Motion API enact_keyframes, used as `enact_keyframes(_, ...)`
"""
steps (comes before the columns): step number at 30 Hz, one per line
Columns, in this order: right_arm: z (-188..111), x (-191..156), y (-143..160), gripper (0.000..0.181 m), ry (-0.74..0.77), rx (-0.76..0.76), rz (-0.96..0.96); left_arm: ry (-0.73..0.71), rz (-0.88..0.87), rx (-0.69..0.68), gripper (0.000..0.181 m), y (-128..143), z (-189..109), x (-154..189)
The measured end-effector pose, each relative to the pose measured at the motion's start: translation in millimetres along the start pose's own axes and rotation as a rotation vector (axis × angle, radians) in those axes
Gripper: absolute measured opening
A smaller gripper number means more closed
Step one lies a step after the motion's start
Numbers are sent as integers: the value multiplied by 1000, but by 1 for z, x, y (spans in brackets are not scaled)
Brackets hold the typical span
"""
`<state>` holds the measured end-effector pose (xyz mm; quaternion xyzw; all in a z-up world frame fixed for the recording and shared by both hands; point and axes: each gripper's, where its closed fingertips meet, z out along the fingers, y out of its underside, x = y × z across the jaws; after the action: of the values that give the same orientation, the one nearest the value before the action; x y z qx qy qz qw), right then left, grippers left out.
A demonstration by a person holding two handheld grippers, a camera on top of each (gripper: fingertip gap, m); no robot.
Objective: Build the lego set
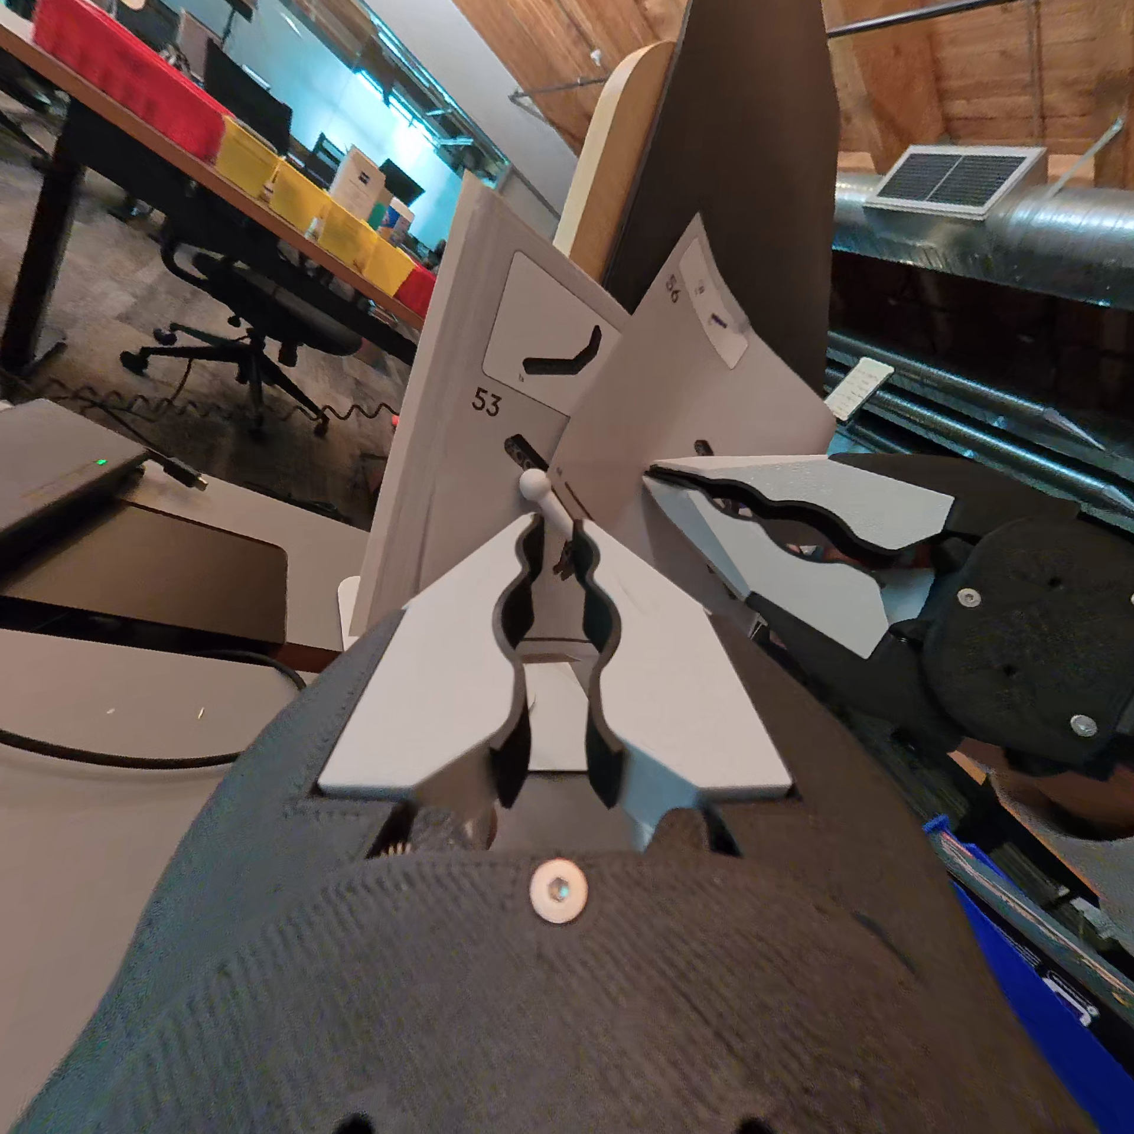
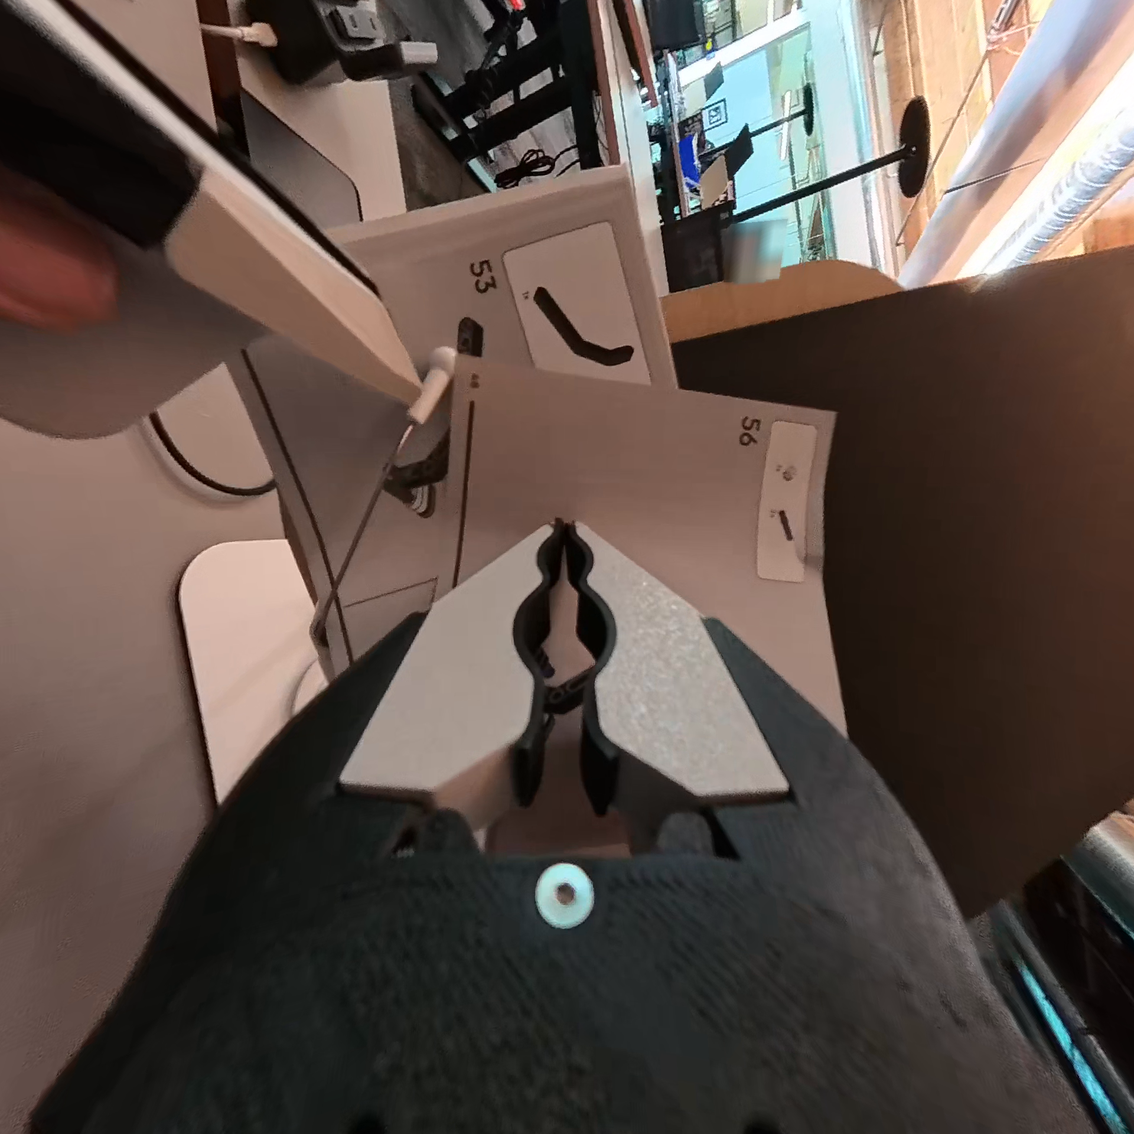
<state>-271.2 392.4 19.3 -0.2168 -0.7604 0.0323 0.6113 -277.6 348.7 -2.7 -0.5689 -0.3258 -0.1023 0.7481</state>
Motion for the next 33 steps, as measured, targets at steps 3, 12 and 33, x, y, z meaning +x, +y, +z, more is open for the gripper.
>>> enact_keyframes(3,1,1,0,0,3,5,26,7,-10,-55,16,9,4,2)
enact_keyframes(12,1,2,-1,0,14,6,45,53,-15,-134,6,18,18,10)
enact_keyframes(33,3,-41,-15,0,-122,75,-62,28,139,64,4,18,8,9)
